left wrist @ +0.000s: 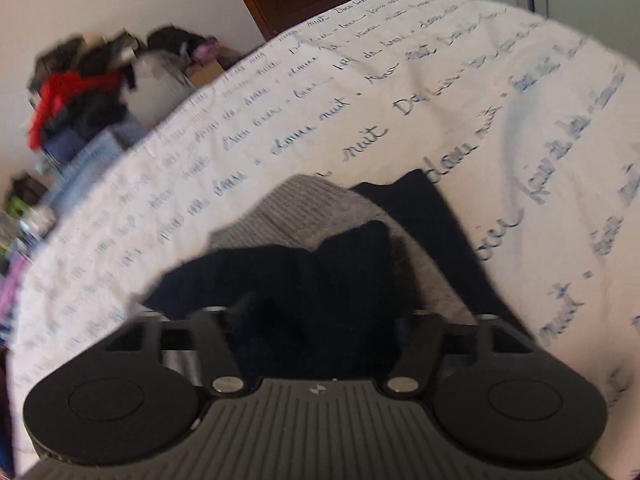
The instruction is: Fold small clothes
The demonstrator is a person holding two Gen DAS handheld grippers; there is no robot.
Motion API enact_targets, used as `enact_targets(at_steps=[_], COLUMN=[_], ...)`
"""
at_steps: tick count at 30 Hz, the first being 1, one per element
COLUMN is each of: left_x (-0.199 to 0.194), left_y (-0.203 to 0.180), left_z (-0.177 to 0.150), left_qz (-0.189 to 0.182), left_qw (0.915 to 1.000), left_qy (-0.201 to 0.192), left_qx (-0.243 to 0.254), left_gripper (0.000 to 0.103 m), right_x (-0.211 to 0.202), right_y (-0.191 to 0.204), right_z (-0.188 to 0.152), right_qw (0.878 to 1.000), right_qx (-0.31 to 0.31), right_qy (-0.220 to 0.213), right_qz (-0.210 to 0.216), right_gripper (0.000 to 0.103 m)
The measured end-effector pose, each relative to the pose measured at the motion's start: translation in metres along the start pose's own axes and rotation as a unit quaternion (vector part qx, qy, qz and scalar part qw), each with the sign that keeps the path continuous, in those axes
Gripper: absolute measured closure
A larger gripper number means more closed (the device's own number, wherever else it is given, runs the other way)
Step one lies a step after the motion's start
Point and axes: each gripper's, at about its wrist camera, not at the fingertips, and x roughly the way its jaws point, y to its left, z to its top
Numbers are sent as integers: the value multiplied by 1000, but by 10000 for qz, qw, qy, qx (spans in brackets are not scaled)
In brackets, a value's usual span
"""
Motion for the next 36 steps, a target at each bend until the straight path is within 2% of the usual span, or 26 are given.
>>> enact_targets(at_steps=[1,3,5,11,18,24,29,31,32,34,35,36], left_x=[1,1,-1,-16,-21,-13,-8,-5,-5,-5,-5,-7], left_y=[4,9,14,28,27,18,12,12,13,16,17,18], left_z=[0,0,0,6,18,18,17,17,17,16,16,16], left_qz=[-125,-180,-202,-427,-659,-913,-982,-1013,-1025,-1070,-1065,-1080], left_qw=[9998,9996,9990,9937,9888,9849,9841,9843,9839,9830,9830,9829], left_qy=[18,-7,-58,-436,-624,-621,-600,-539,-525,-505,-486,-479], left_qx=[-170,-233,-395,-941,-1187,-1330,-1350,-1338,-1364,-1405,-1417,-1411], left_gripper=[58,72,82,92,92,92,91,87,81,62,44,30], right_x=[0,1,3,6,4,0,-5,-5,-4,-4,-2,0], right_y=[-2,-8,-14,-30,-48,-62,-69,-71,-72,-73,-75,-78], right_z=[0,1,3,4,4,0,-4,-7,-7,-9,-11,-12], right_qw=[10000,9998,9995,9965,9932,9910,9896,9880,9869,9832,9808,9780], right_qx=[50,172,277,785,1146,1338,1435,1530,1583,1737,1837,1959], right_qy=[9,45,56,74,-2,49,116,199,292,483,558,621], right_qz=[14,84,126,295,183,46,-5,59,143,291,326,364], right_gripper=[96,96,96,96,96,96,96,96,96,96,95,93])
